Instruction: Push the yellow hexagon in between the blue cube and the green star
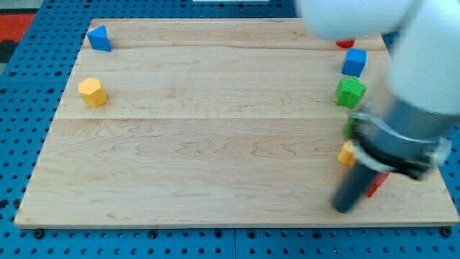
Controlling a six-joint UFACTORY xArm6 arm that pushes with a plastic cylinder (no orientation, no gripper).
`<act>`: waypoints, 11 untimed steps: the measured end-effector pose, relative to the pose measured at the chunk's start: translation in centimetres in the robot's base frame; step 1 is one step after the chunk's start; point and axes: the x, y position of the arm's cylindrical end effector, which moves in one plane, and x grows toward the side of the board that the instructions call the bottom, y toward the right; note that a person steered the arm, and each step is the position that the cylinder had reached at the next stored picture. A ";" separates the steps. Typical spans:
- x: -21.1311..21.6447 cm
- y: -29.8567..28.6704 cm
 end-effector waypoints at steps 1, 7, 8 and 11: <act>-7.9 -11.0; -10.9 -42.2; -15.1 -41.4; -19.0 -34.2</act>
